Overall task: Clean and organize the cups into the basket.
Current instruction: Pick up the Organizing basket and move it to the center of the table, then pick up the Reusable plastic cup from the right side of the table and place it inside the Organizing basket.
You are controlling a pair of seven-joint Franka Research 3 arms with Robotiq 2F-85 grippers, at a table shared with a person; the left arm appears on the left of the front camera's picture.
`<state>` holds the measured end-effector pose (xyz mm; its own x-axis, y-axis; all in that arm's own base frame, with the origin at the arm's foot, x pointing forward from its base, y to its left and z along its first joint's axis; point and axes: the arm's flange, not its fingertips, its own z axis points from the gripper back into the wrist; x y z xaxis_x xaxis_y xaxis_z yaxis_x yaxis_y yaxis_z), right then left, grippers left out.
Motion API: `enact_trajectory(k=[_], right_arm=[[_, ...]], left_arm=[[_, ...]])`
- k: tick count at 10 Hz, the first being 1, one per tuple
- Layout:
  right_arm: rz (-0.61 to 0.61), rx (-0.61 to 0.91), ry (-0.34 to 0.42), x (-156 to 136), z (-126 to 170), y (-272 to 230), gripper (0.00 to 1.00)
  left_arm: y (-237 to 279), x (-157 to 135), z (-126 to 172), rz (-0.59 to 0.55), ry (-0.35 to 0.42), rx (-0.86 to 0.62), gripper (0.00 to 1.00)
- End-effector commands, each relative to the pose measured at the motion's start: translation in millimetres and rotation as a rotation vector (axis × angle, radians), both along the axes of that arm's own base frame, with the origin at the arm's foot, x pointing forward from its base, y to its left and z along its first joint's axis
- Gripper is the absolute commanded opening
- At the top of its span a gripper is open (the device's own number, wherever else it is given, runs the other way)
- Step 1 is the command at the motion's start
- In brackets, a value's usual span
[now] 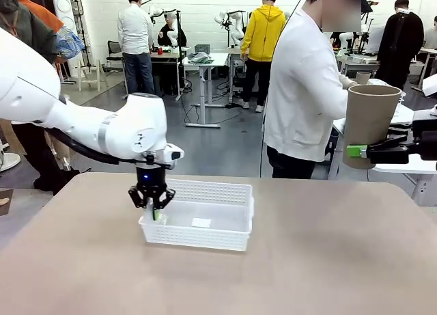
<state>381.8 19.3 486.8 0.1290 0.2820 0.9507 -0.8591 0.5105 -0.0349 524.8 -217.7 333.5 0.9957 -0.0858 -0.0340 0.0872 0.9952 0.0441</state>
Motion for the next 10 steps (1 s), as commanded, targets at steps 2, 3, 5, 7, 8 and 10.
enact_trajectory(k=[2, 3, 5, 7, 8, 10], right_arm=[[0.012, -0.005, -0.01, -0.1, -0.2, 1.6, 0.2], [0.012, -0.005, -0.01, -0.1, -0.2, 1.6, 0.2], [0.012, -0.005, -0.01, -0.1, -0.2, 1.6, 0.2], [0.012, -0.005, -0.01, -0.1, -0.2, 1.6, 0.2], [0.012, -0.005, -0.01, -0.1, -0.2, 1.6, 0.2], [0.012, -0.005, -0.01, -0.1, -0.2, 1.6, 0.2]], left_arm=[[-59.3, -14.3, -22.3, 0.008, -0.038, 0.035, 0.0], [-71.3, -18.1, -20.3, 0.027, -0.057, 0.042, 0.0], [-77.2, -15.7, -12.6, 0.08, -0.101, 0.042, 0.0], [-64.6, -2.8, 1.0, 0.162, -0.129, 0.024, 0.0], [-52.4, -2.1, 5.5, 0.166, -0.103, 0.032, 0.0], [-67.6, -13.6, 4.9, 0.096, -0.083, -0.005, 0.0]])
